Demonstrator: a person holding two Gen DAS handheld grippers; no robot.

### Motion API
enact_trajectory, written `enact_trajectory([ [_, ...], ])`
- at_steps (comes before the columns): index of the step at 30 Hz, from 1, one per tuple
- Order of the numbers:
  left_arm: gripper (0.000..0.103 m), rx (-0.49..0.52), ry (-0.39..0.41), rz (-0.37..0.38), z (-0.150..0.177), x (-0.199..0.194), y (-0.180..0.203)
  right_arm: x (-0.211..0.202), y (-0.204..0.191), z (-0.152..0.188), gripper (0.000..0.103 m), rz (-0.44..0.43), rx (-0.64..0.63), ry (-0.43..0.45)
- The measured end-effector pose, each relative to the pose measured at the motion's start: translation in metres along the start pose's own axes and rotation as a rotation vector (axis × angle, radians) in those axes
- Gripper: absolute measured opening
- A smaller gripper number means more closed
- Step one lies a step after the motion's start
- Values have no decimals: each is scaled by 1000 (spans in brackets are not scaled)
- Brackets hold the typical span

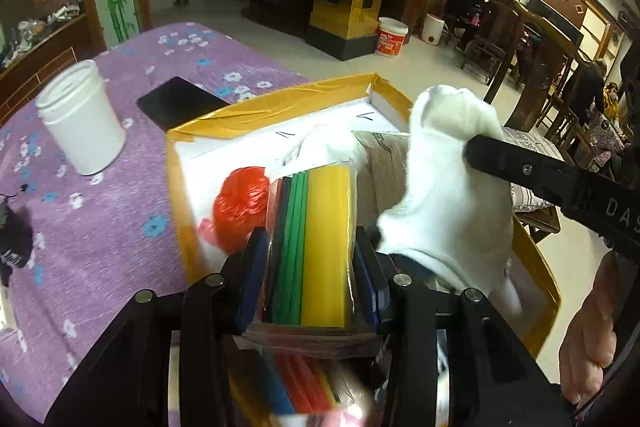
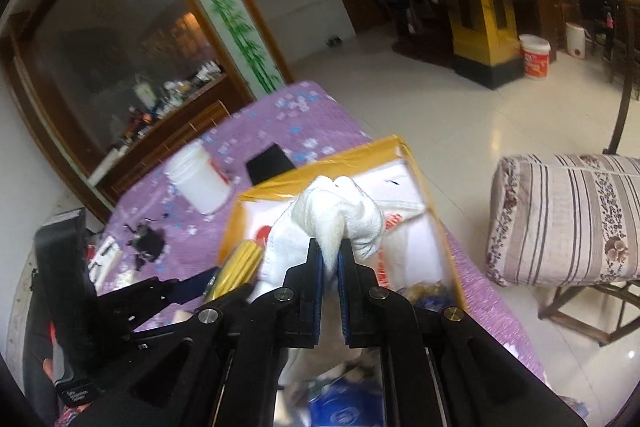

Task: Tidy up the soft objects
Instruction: 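Carry the sponge pack and white cloth over the tray with both tools, then open both tools to drop the sponge pack and cloth into the tray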

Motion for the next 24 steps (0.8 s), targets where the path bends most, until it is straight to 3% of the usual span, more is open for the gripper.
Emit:
enact_trajectory([
  [13, 40, -17, -72, 10, -3, 23, 0, 63, 7, -9, 9, 72, -26, -138],
  [16, 48, -25, -72, 21, -3, 22, -2, 65, 8, -8, 13, 68, -27, -139],
  [19, 53, -45, -58, 32, -4, 20, -6, 61, 10, -8, 34, 71, -14, -124],
  [24, 55, -49, -42, 37, -8, 14, -6, 48, 10, -11, 36, 51, -24, -92],
])
Point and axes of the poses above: each gripper's, at about its wrist camera, not at the fingertips, and x roughly the way its jaws point, y to its right, z to its underside, the point moved 1 cm from there along x, roughly the way its jaws point, and after that the axes turned 7 degrees about z, right-handed, at the moved point
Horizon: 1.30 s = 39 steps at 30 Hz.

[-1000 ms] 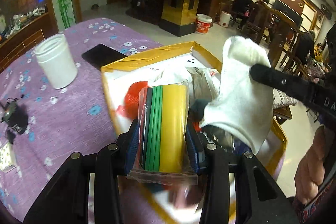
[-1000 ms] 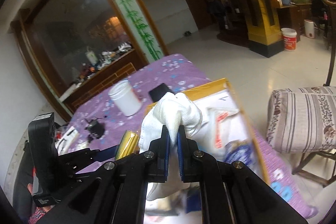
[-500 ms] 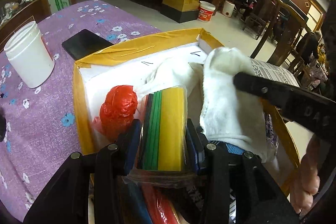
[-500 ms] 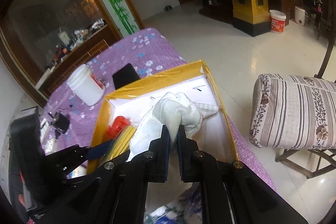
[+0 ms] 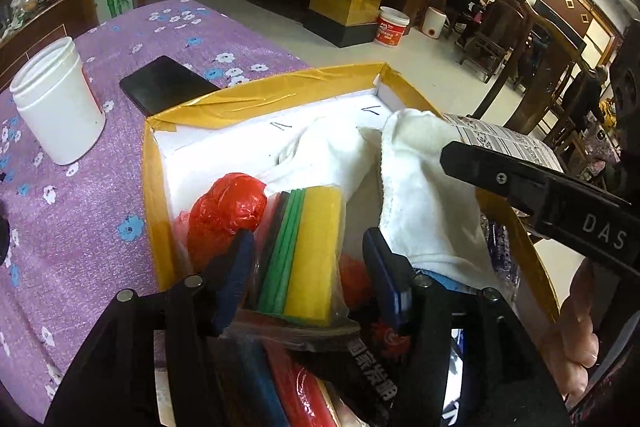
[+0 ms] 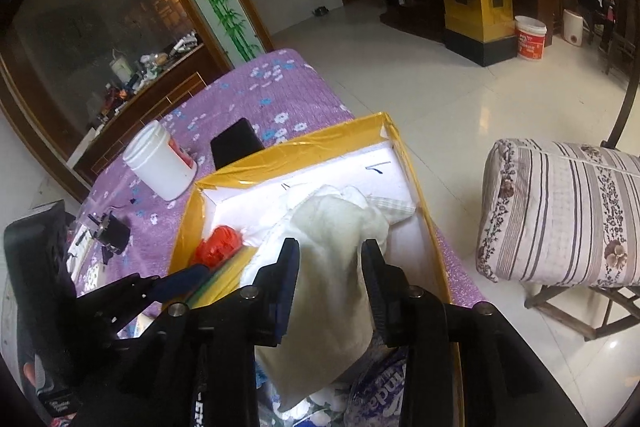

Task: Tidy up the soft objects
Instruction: 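Open both tools to drop the sponge pack and cloth into the tray, then move both open tools back toward the tissue packs on the table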

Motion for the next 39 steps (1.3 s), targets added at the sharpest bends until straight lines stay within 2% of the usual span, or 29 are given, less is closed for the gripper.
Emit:
enact_trajectory([
  [11, 55, 38, 65, 8, 0, -32, 16, -37, 3, 6, 36, -55, 26, 53],
  [23, 55, 33, 96, 34, 23, -73, 9, -86, -23, 41, 36, -188, 35, 102],
  [33, 55, -17, 114, 13, 61, -108, -36, -86, -75, 73, 37, -252, -20, 62],
  [36, 55, -52, 123, -4, 74, -122, -61, -80, -92, 80, 37, -271, -40, 42],
  [39, 55, -90, 140, -52, 83, -140, -93, -73, -112, 87, 37, -288, -69, 17],
])
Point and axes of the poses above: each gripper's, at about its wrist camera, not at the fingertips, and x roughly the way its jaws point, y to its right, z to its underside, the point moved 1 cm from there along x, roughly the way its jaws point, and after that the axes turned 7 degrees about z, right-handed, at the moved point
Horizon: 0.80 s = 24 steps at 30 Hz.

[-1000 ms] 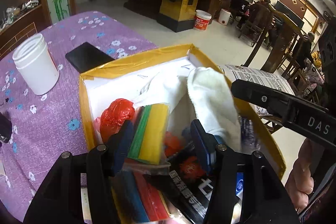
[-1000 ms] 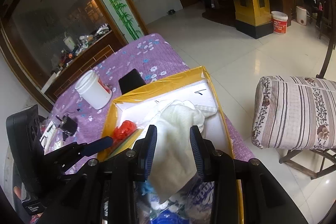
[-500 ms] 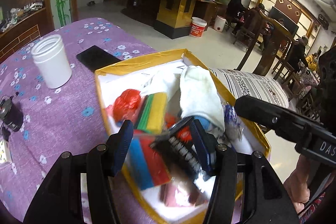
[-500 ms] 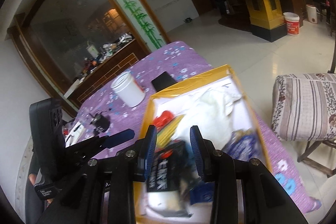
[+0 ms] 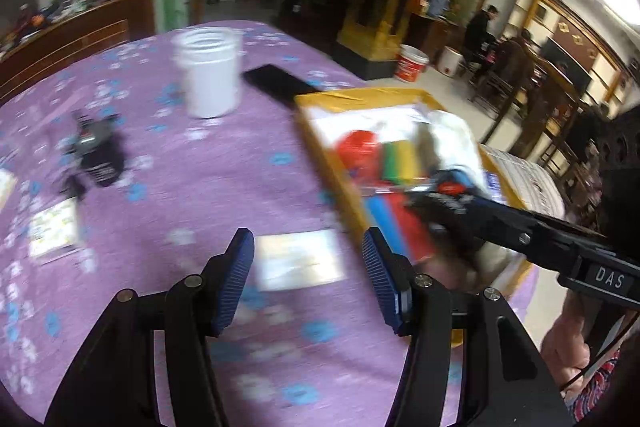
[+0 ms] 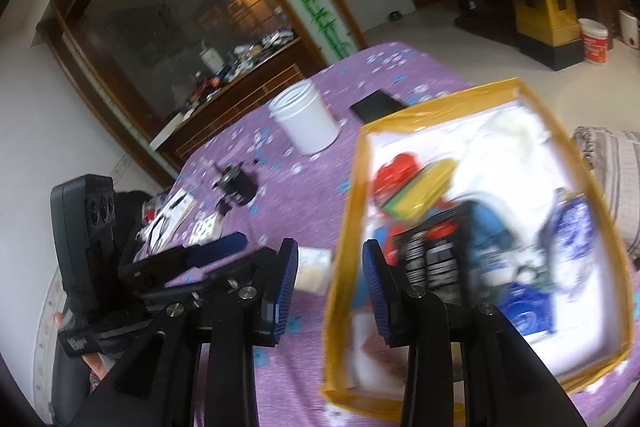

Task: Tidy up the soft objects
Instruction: 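Move both open tools back toward the tissue packs on the table, then grasp the lemon-print tissue pack with the left tool while the right tool grasps the Face tissue pack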

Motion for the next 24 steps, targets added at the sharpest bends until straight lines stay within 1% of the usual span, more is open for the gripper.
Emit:
enact_trajectory([
  [3, 55, -45, 13, -73, -2, -16, -40, 11, -17, 6, 37, -13, -29, -28],
  [5, 55, -95, 21, -121, -4, -24, -75, 16, -26, 12, 37, -19, -48, -43],
  [6, 55, -141, 20, -146, -7, -28, -101, 18, -29, 14, 37, -21, -53, -49],
  [8, 55, -212, 23, -189, -11, -30, -143, 22, -34, 18, 37, -29, -63, -62],
  [10, 55, -252, 16, -248, -13, -28, -178, 25, -37, 21, 37, -33, -71, -71],
  [11, 55, -270, 5, -262, -15, -23, -193, 26, -39, 23, 37, -35, -75, -76],
  [13, 55, -320, -29, -259, -16, -11, -224, 30, -42, 24, 37, -36, -81, -84],
  [18, 55, -336, -90, -232, -17, 26, -255, 34, -45, 26, 37, -31, -88, -95],
  [21, 55, -322, -116, -198, -12, 30, -253, 35, -44, 28, 37, -30, -86, -101],
  [24, 55, -278, -149, -125, -2, 17, -238, 37, -45, 28, 37, -29, -89, -107],
])
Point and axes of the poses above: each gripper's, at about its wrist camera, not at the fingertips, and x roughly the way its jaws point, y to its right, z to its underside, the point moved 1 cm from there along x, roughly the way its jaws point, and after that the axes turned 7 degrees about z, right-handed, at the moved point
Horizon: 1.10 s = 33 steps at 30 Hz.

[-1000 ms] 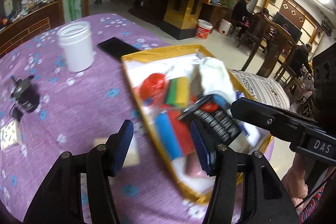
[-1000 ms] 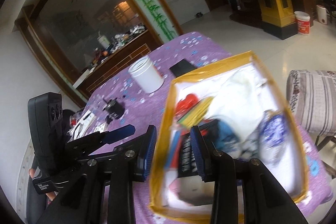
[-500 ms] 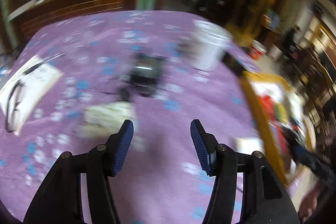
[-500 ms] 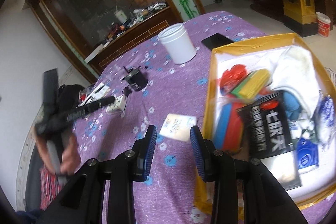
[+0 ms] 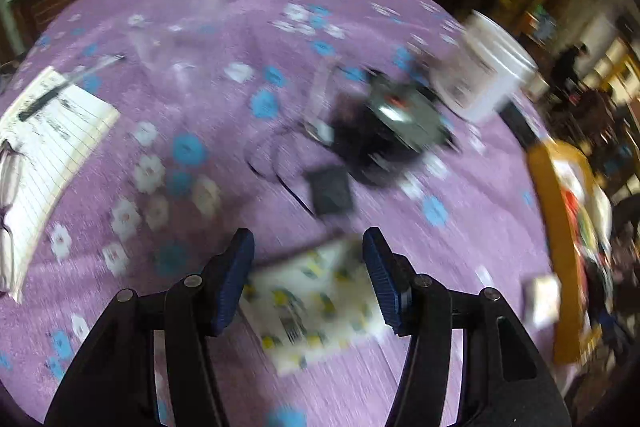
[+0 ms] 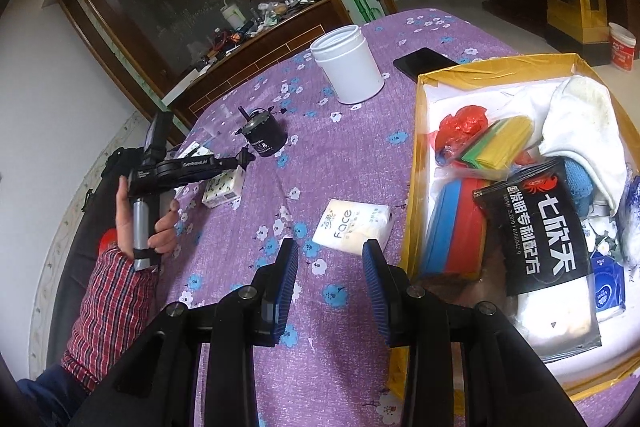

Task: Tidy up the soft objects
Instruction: 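Grasp the lemon-print tissue pack with the left tool while the right tool grasps the Face tissue pack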

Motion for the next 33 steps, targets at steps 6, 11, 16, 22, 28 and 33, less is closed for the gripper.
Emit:
enact_trajectory([
  [6, 55, 158, -44, -9, 59, -19, 35, 7, -2, 0, 37, -12, -7, -9],
  [11, 55, 118, -42, -113, 56, -8, 41, 17, -5, -3, 38, -6, -18, -32],
  [16, 58, 60, -65, -236, 48, 12, 52, 25, -18, -18, 45, 46, -118, -59],
  [22, 52, 15, -12, -285, 50, 14, 56, 53, -43, -32, 45, 39, -490, -197],
  [28, 52, 33, 2, -243, 51, 14, 50, 79, -78, -10, 40, 165, -960, -334],
  [33, 52, 52, 8, -231, 52, 12, 51, 101, -79, -13, 43, 164, -1032, -425],
])
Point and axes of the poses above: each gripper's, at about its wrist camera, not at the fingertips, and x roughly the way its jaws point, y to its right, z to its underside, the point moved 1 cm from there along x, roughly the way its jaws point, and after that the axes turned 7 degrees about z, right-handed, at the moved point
